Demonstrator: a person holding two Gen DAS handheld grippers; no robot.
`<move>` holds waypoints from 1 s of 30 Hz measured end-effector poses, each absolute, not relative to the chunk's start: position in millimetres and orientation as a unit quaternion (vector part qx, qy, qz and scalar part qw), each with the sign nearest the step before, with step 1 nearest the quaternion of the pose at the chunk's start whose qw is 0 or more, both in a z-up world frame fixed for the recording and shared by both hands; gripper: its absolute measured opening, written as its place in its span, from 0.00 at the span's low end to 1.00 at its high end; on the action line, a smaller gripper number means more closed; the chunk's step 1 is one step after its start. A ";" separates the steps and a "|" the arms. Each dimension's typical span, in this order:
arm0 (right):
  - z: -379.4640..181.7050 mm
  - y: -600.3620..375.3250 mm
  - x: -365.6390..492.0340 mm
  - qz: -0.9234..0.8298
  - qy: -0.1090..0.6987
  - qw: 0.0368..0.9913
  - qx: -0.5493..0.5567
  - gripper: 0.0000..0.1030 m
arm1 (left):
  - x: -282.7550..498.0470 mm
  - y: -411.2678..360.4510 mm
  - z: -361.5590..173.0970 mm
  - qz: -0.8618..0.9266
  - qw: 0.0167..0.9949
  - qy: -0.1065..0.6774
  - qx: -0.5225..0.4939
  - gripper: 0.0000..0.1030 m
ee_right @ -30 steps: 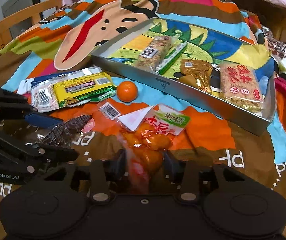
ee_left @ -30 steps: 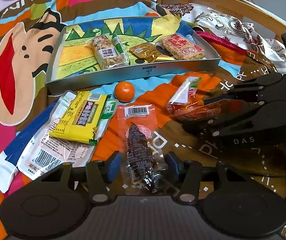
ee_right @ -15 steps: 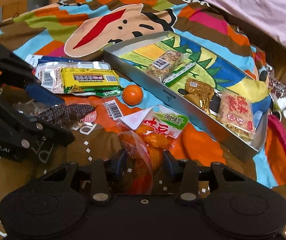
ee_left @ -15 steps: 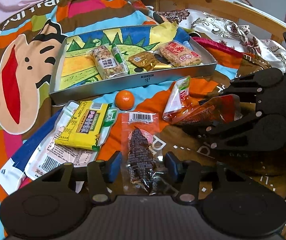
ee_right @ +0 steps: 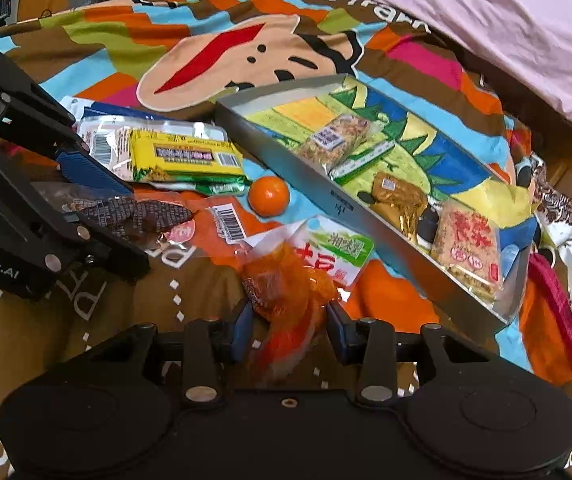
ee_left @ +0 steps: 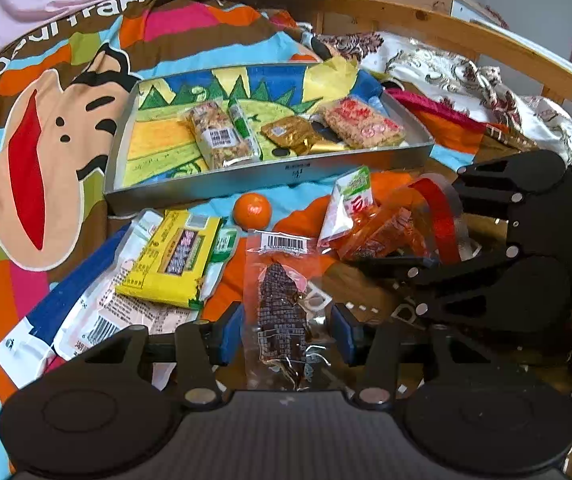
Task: Organize snacks
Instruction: 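Lift the jerky packet with the left tool while the right tool lifts the orange snack bag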
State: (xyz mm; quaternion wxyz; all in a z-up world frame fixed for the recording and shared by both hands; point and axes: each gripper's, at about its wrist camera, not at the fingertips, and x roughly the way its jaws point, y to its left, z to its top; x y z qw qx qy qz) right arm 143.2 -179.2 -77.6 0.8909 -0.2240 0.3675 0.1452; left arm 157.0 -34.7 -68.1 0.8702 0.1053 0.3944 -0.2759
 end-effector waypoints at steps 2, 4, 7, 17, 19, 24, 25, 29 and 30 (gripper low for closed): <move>-78.1 -181.3 144.6 0.145 0.373 0.891 -0.212 0.41 | 157.7 -35.6 -71.1 -0.275 0.867 0.401 0.109 0.50; -77.0 -185.3 147.0 0.143 0.378 0.895 -0.189 0.45 | 158.7 -36.2 -73.6 -0.276 0.863 0.407 0.111 0.50; -74.4 -191.8 150.6 0.147 0.384 0.900 -0.142 0.60 | 161.2 -35.1 -76.2 -0.276 0.861 0.414 0.104 0.51; -78.0 -201.8 164.5 0.139 0.397 0.904 -0.077 0.54 | 174.4 -35.6 -83.9 -0.283 0.858 0.417 0.095 0.51; -77.5 -196.7 161.5 0.140 0.391 0.904 -0.100 0.53 | 174.3 -35.4 -83.2 -0.283 0.860 0.414 0.096 0.49; -77.7 -184.9 152.6 0.144 0.368 0.904 -0.166 0.52 | 170.3 -35.5 -79.1 -0.274 0.866 0.406 0.104 0.49; -77.5 -182.3 150.3 0.144 0.360 0.903 -0.183 0.52 | 169.0 -34.8 -77.2 -0.272 0.868 0.402 0.104 0.49; -76.1 -173.9 142.6 0.142 0.327 0.903 -0.238 0.52 | 166.0 -30.8 -68.0 -0.267 0.878 0.386 0.094 0.49; -75.2 -173.8 141.8 0.141 0.322 0.905 -0.242 0.52 | 165.7 -30.5 -66.2 -0.265 0.881 0.381 0.093 0.49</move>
